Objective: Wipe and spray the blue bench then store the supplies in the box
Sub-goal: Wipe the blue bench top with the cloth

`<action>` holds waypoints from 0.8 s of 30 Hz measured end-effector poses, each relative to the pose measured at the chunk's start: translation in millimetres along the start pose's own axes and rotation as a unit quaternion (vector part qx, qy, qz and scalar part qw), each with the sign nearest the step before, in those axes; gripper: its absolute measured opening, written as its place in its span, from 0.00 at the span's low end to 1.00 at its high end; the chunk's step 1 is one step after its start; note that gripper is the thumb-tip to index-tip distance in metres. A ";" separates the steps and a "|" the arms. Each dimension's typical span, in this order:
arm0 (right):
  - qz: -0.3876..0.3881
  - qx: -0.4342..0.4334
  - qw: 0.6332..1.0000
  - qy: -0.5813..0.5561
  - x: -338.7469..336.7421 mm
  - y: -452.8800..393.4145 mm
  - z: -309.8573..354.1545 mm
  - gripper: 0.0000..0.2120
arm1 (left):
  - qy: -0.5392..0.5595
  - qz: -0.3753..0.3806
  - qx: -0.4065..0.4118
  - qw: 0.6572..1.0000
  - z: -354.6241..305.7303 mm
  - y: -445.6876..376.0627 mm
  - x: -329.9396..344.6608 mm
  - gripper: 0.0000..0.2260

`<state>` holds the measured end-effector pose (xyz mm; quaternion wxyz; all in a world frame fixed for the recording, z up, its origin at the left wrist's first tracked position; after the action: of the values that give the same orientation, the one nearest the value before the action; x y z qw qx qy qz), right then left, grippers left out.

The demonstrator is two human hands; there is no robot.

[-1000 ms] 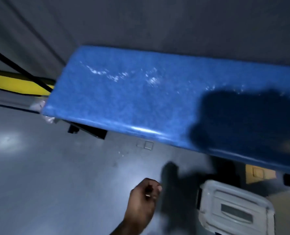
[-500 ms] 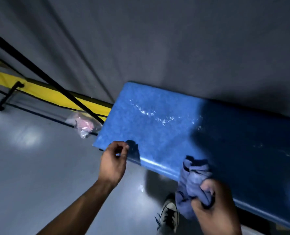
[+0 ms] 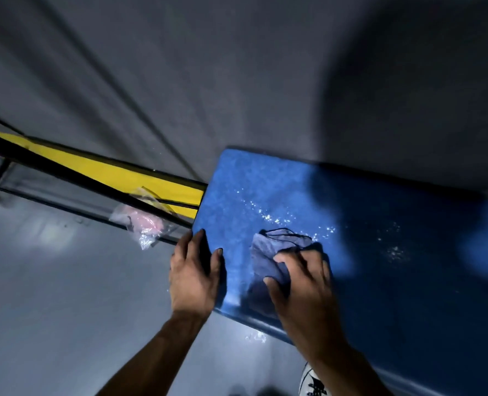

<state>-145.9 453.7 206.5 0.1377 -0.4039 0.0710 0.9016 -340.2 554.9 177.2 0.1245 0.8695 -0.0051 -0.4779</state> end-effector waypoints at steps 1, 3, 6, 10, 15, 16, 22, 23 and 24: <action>0.001 0.008 1.000 0.019 1.4 -0.7 0.7 0.17 | 0.001 -0.003 0.002 1.000 0.6 0.6 -0.4 0.26; 0.016 0.026 0.998 0.046 2.7 -1.5 2.1 0.17 | -0.001 -0.005 -0.002 1.000 1.9 -1.0 0.0 0.26; 0.050 0.034 0.992 0.111 9.2 3.8 7.4 0.16 | -0.002 -0.002 -0.020 1.000 3.0 -4.2 0.7 0.26; -0.024 0.053 0.995 0.082 6.2 1.4 25.2 0.15 | 0.015 0.029 0.007 0.999 10.5 -12.9 -5.5 0.26; -0.071 0.035 0.993 0.084 19.4 2.1 80.0 0.18 | 0.039 0.091 0.027 0.995 17.3 -24.2 -19.9 0.27; -0.065 0.028 0.992 0.101 28.2 2.2 83.9 0.19 | 0.046 0.095 0.032 0.994 18.7 -28.5 -22.2 0.24; 0.026 -0.036 0.977 0.207 71.2 1.2 75.4 0.20 | 0.099 0.118 0.037 0.987 24.7 -46.7 -23.9 0.16; 0.010 -0.040 0.977 0.208 69.5 -1.0 73.5 0.17 | 0.105 0.120 0.036 0.987 24.6 -47.0 -23.0 0.16; -0.017 -0.045 0.978 0.203 64.9 -3.9 73.8 0.15 | 0.111 0.121 0.034 0.986 24.3 -46.5 -22.8 0.16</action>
<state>-238.3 487.4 206.8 0.1178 -0.5855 0.0497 0.8005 -377.9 597.8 173.4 0.1511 0.9140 -0.1125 -0.3592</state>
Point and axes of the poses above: each hand's wrist, its own y-axis away from the middle knuckle, its own x-axis out of the palm, z = x × y, the point moved 4 cm from there along -y, towards the middle knuckle, and after that the axes turned 9 degrees about -x, right-handed, at the moved point
